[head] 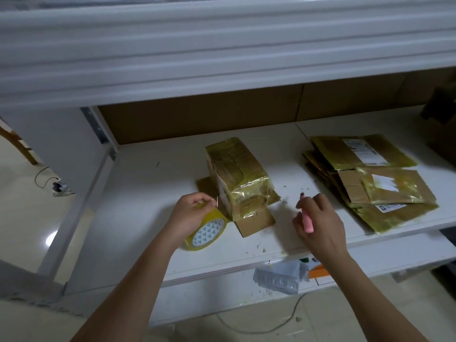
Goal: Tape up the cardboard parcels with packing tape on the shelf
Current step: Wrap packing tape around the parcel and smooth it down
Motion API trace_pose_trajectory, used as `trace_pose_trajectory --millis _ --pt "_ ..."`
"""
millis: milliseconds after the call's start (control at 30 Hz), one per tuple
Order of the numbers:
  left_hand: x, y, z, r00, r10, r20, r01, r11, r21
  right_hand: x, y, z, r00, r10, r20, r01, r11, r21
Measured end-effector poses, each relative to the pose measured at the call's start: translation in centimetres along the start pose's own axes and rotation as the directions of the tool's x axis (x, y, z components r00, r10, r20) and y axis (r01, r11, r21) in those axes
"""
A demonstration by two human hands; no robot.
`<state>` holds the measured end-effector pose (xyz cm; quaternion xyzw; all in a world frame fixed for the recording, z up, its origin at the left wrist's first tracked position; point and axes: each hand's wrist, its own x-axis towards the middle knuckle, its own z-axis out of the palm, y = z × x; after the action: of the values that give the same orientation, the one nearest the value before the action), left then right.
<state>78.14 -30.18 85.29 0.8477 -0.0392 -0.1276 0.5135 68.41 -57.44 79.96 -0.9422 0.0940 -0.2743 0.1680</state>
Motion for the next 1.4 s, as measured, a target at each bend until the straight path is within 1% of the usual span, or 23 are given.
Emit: trace_pose_trajectory --millis 33,67,100,133,200,300,333,367,433,467,500,633,700,833,900,967,1100,1167,1200,1267,1300,1333,1400 --pt "0.0 -0.1 0.0 1.000 -0.002 -0.008 0.002 1.000 -0.009 0.2 -1.0 -0.4 0.996 -0.016 -0.091 0.025 0.995 0.095" --pt "-0.1 -0.2 -0.1 1.000 0.001 -0.016 -0.001 1.000 -0.017 0.4 -2.3 -0.9 0.983 -0.055 -0.176 0.088 0.978 0.188" --pt "-0.2 -0.3 0.0 1.000 0.004 -0.025 -0.004 1.000 -0.022 0.6 -3.7 -1.2 0.966 -0.091 -0.241 0.157 0.950 0.271" --pt "-0.3 -0.3 -0.1 0.999 0.006 -0.033 -0.007 1.000 -0.027 0.7 -5.2 -1.4 0.957 -0.104 -0.270 0.196 0.918 0.344" --pt "-0.4 -0.5 -0.1 0.999 -0.001 -0.047 -0.001 0.999 -0.052 1.2 -7.8 -1.5 0.960 -0.121 -0.251 0.228 0.860 0.457" --pt "-0.5 -0.7 -0.4 0.998 -0.022 -0.053 0.018 0.997 -0.080 2.2 -11.0 -0.9 0.949 -0.229 -0.217 0.313 0.766 0.561" --pt "-0.5 -0.7 -0.4 0.999 -0.024 -0.048 0.020 0.996 -0.083 2.6 -11.7 -0.5 0.948 -0.249 -0.199 0.319 0.739 0.594" --pt "-0.5 -0.7 -0.4 0.999 -0.022 -0.044 0.018 0.996 -0.089 2.9 -12.1 -0.2 0.952 -0.256 -0.168 0.304 0.718 0.626" --pt "-0.6 -0.6 -0.5 0.999 -0.017 -0.042 0.012 0.995 -0.100 3.1 -12.4 0.5 0.967 -0.249 -0.048 0.213 0.695 0.687" --pt "-0.7 -0.6 -0.5 0.999 -0.017 -0.048 0.012 0.995 -0.102 3.0 -12.3 0.8 0.967 -0.254 0.013 0.173 0.693 0.700" --pt "-0.7 -0.5 -0.6 0.998 -0.017 -0.053 0.011 0.995 -0.103 3.0 -12.1 1.1 0.962 -0.269 0.044 0.162 0.695 0.701" --pt "-0.5 -0.6 -0.7 0.999 -0.014 -0.050 0.009 0.995 -0.101 3.2 -11.6 1.3 0.952 -0.303 0.046 0.184 0.684 0.706" --pt "-0.3 -0.6 -0.6 0.999 -0.009 -0.045 0.005 0.996 -0.089 3.3 -11.5 1.3 0.940 -0.334 0.070 0.196 0.696 0.690" --pt "-0.2 -0.6 -0.5 0.999 0.001 -0.036 -0.004 0.997 -0.079 3.5 -10.9 1.8 0.888 -0.445 0.112 0.296 0.742 0.602" --pt "0.1 -1.0 -0.9 0.999 -0.020 -0.037 0.016 0.995 -0.098 3.5 -10.6 2.0 0.870 -0.477 0.122 0.336 0.757 0.561" --pt "0.3 -1.3 -1.5 0.998 -0.044 -0.044 0.038 0.992 -0.121 3.6 -10.4 2.2 0.880 -0.461 0.117 0.323 0.760 0.564" --pt "0.2 -1.7 -1.6 0.997 -0.059 -0.043 0.053 0.991 -0.127 3.6 -10.7 1.7 0.910 -0.400 0.105 0.237 0.713 0.660" --pt "0.1 -1.7 -1.5 0.998 -0.057 -0.040 0.052 0.992 -0.119 3.4 -10.9 1.0 0.941 -0.317 0.117 0.125 0.647 0.752" --pt "0.1 -1.7 -1.5 0.998 -0.055 -0.042 0.050 0.992 -0.116 3.2 -10.9 0.4 0.958 -0.268 0.100 0.085 0.600 0.796" --pt "0.2 -1.7 -1.7 0.997 -0.055 -0.045 0.050 0.993 -0.110 2.7 -10.7 -0.8 0.985 -0.172 -0.006 0.098 0.534 0.840" --pt "0.3 -1.7 -1.7 0.997 -0.055 -0.046 0.050 0.993 -0.108 2.3 -10.4 -1.3 0.990 -0.121 -0.070 0.125 0.545 0.829" --pt "0.3 -1.7 -1.7 0.998 -0.053 -0.046 0.048 0.993 -0.106 1.9 -9.8 -1.6 0.987 -0.081 -0.137 0.158 0.588 0.793" --pt "0.4 -1.6 -1.6 0.998 -0.053 -0.045 0.049 0.995 -0.092 1.4 -7.8 -1.4 0.974 -0.024 -0.226 0.172 0.727 0.665"
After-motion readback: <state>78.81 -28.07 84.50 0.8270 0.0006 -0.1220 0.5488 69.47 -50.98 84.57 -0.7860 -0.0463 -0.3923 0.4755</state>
